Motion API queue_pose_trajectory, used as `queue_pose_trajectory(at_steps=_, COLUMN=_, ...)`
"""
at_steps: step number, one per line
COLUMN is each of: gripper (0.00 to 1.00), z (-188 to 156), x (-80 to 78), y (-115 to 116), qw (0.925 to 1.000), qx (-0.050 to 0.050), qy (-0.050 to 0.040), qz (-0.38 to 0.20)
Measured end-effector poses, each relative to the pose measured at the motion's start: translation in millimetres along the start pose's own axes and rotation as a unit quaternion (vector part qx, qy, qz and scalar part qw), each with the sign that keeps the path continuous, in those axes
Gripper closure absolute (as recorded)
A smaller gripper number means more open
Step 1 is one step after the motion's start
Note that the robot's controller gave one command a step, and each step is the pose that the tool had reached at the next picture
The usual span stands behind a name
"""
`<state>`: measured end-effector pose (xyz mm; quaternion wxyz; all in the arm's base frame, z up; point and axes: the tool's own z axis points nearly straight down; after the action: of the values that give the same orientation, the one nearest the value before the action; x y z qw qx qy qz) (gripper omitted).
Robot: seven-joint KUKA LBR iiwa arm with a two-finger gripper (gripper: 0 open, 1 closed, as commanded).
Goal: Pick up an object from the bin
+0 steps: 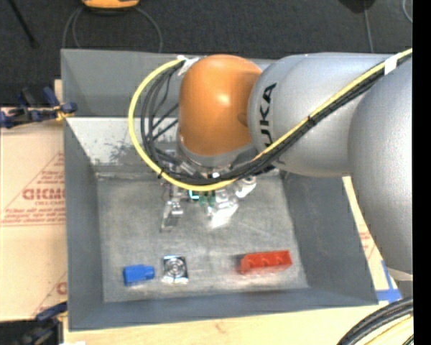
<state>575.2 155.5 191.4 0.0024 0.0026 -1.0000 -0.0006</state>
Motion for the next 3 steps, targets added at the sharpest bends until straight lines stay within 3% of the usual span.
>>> queue_pose_trajectory(at_steps=1, gripper=0.00, z=44, x=81.6, y=-23, qw=0.9973, qx=0.002, qy=0.0004, qz=-0.073)
queue_pose_trajectory(at_steps=2, gripper=0.00, z=96, x=85.2, y=-42, qw=0.9942, qx=0.002, qy=-0.0007, qz=-0.108)
queue_pose_trajectory(at_steps=3, gripper=1.00, z=94, x=84.1, y=-40, qw=0.9943, qx=0.000, qy=-0.0030, qz=-0.106)
